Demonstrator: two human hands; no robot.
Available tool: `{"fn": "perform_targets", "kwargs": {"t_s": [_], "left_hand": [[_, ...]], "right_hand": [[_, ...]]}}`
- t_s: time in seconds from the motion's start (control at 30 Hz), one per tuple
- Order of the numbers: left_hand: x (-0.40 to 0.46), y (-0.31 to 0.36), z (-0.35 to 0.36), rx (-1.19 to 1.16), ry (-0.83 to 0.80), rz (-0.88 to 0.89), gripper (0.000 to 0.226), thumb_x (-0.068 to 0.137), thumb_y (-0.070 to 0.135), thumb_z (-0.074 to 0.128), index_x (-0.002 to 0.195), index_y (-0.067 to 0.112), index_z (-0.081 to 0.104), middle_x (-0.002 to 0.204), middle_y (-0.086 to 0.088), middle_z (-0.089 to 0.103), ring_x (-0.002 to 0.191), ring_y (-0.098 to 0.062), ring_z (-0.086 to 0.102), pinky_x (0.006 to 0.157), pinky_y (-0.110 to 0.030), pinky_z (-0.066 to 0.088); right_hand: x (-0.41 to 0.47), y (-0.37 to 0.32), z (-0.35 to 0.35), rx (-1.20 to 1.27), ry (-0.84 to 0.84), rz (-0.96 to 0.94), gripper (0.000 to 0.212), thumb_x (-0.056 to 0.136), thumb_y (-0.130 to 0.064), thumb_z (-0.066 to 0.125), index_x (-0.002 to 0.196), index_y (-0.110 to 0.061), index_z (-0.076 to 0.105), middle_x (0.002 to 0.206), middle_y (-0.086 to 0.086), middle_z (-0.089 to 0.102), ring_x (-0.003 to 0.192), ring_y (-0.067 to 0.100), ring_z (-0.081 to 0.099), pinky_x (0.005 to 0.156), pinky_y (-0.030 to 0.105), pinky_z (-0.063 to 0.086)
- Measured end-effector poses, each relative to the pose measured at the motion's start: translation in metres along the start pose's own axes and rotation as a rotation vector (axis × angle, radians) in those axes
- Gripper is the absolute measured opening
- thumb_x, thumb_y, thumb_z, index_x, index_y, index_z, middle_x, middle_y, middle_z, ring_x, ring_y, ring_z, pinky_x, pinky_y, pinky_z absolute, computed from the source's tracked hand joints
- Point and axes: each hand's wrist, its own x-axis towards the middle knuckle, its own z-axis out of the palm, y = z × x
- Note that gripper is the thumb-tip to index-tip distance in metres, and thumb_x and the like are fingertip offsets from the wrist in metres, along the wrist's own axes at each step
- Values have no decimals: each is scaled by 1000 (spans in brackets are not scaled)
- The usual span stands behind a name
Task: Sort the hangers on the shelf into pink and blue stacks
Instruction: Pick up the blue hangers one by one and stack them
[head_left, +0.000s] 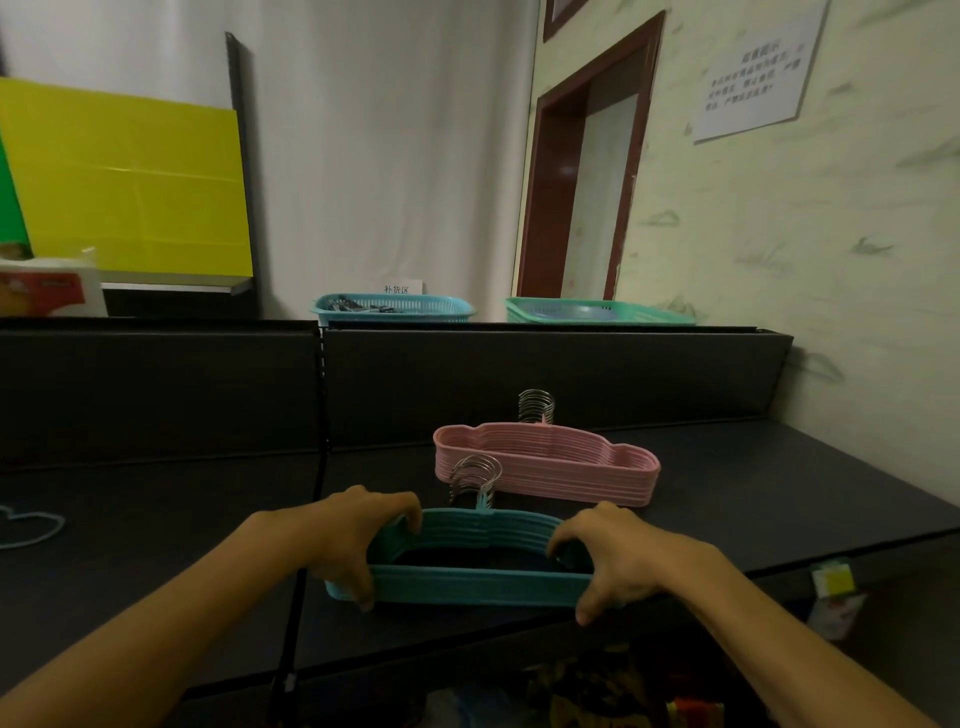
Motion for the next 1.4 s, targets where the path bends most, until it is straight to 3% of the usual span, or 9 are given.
{"fn": "perform_targets", "kwargs": {"t_s": [0.17, 0.4, 0.57, 0.7, 0.93, 1.03, 1.1, 1.2, 1.4], "left_hand": [[0, 8, -3, 40, -25, -16, 71, 71, 21, 80, 118, 43, 32, 107, 8, 30, 100, -15, 43, 81, -33, 51], [-8, -6, -5, 18, -32, 10, 84, 71, 24, 78, 134, 49, 29, 124, 8, 37, 108, -14, 43, 87, -33, 50], [-8, -13, -6, 36, 12, 23, 74, 76, 25, 75, 135, 45, 35, 130, 8, 35, 111, -11, 34, 98, -33, 42], [-8, -19, -2, 39, 34, 55, 65, 77, 28, 74, 132, 43, 43, 128, 10, 39, 114, -10, 40, 98, -33, 45], [-13, -35, 4, 119, 70, 71, 35, 75, 39, 75, 108, 32, 67, 115, 12, 46, 113, -12, 44, 94, -28, 45], [-17, -42, 5, 47, 69, 81, 27, 73, 44, 76, 91, 23, 74, 111, 9, 62, 94, -4, 55, 83, -20, 50], [-19, -41, 5, 35, 79, 91, 15, 71, 43, 78, 72, 29, 72, 105, 6, 67, 86, -4, 59, 78, -22, 52], [-19, -40, 4, 40, 96, 96, 32, 68, 41, 81, 50, 36, 56, 94, 8, 68, 79, -4, 61, 77, -24, 53], [-16, -41, 3, 98, 118, 98, 36, 67, 44, 79, 46, 32, 53, 100, 3, 70, 83, -9, 64, 76, -30, 55]], "right_hand": [[-5, -1, 0, 43, -11, 19, 71, 68, -39, 84, 131, -34, 51, 134, -2, 45, 120, 20, 44, 99, 39, 46], [-15, -5, -8, 80, -37, 29, 69, 72, -36, 81, 133, -36, 48, 138, -4, 39, 124, 17, 39, 103, 35, 42], [-20, -5, -13, 40, -45, 38, 66, 77, -26, 78, 135, -36, 48, 139, -2, 36, 127, 20, 36, 103, 36, 40], [-19, -4, -13, 42, -41, 49, 65, 75, -32, 80, 133, -39, 50, 138, -5, 37, 126, 19, 38, 104, 37, 40], [-28, 10, -10, 35, -17, 93, 44, 73, -39, 80, 114, -29, 68, 124, -4, 52, 111, 14, 51, 93, 31, 49], [-32, 17, -6, 74, 31, 106, 34, 71, -40, 82, 98, -21, 76, 106, -5, 66, 94, 10, 60, 82, 27, 54], [-33, 17, -6, 88, 42, 103, 32, 69, -41, 83, 94, -21, 77, 101, -5, 67, 91, 8, 60, 81, 27, 54], [-35, 18, -7, 130, 55, 82, 29, 68, -40, 83, 90, -21, 77, 98, -8, 68, 90, 6, 61, 81, 26, 54], [-33, 23, -6, 170, 75, 70, 20, 65, -40, 85, 77, -26, 78, 91, -9, 72, 85, 5, 64, 77, 25, 54]]}}
